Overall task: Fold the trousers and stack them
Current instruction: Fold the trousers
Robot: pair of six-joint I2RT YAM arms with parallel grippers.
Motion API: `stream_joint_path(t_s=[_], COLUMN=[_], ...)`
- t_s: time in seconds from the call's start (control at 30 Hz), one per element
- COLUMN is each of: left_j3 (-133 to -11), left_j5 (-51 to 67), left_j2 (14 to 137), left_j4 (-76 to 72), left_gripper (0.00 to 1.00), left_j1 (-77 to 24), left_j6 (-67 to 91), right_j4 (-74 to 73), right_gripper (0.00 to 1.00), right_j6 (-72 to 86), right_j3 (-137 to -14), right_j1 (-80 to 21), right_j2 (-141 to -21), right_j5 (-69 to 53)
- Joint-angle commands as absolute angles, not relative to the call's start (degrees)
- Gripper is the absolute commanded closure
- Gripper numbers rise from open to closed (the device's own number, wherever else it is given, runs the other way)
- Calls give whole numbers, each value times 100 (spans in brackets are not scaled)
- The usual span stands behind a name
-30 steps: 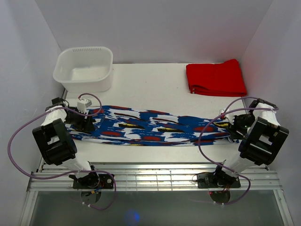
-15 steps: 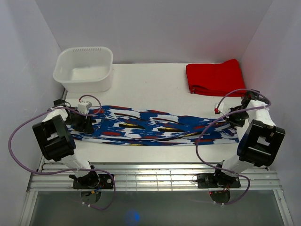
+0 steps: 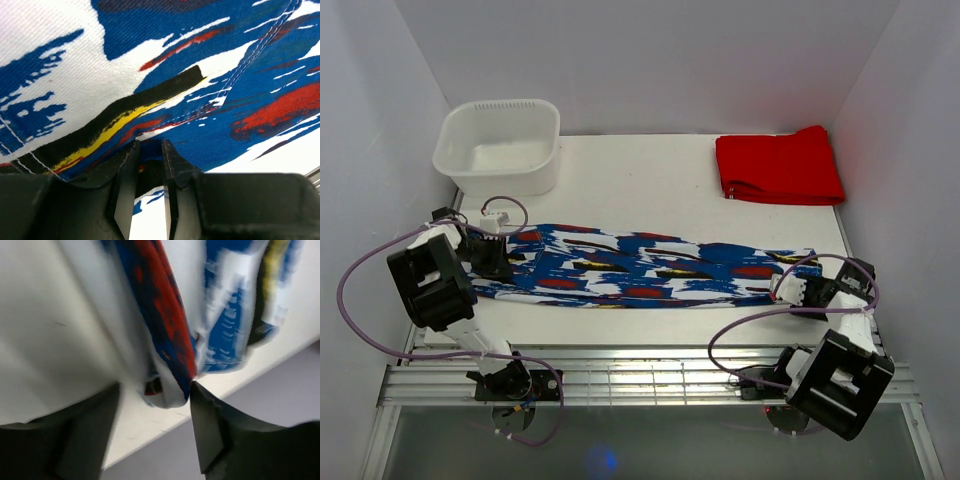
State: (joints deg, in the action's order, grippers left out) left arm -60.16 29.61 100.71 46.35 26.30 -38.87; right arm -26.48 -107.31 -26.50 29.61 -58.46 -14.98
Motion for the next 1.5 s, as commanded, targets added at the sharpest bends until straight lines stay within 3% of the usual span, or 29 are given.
stream_joint_path(t_s=[0.0, 0.03, 0.07, 0.1, 0.2, 0.43, 0.63, 0.73, 1.03, 1.47], left_j3=[-5730, -5739, -5731, -5739, -5757, -5678, -5695, -5739, -5704, -5572], left_j5=[2241, 2233, 2232, 2285, 2443, 2777, 2891, 2936, 3059, 3067], left_j2=[10608, 10600, 10582, 10565, 10451, 10090, 9905, 9949, 9984, 9984], left_j4=[4385, 4403, 4403, 4429, 4588, 4746, 4746, 4755, 4711, 4676], left_gripper=[61, 60, 59, 58, 56, 55, 53, 53, 53, 52], left_j1=[2584, 2593, 2593, 2593, 2593, 2593, 2593, 2593, 2593, 2593], left_j6=[-4008, -4025, -4043, -4060, -4096, -4280, -4272, -4219, -4122, -4140], right_j4=[-1977, -2038, -2187, -2362, -3022, -5482, -6723, -6575, -4967, -4087], right_gripper=[26, 5, 0, 9, 10, 0, 18, 35, 35, 44], right_j6=[-11944, -11936, -11918, -11779, -11331, -9102, -7025, -5795, -3140, -2663], right_j3=[-2417, -2478, -2600, -2958, -3636, -6727, -7752, -7612, -6654, -6768], right_j1=[3356, 3531, 3603, 3682, 3858, 4034, 3990, 3990, 4034, 3744], right_j2=[-6107, -6143, -6196, -6301, -6616, -8058, -9324, -9588, -9457, -10168], right_j5=[-1213, -1248, -1292, -1370, -1625, -2715, -3182, -3024, -2856, -2883])
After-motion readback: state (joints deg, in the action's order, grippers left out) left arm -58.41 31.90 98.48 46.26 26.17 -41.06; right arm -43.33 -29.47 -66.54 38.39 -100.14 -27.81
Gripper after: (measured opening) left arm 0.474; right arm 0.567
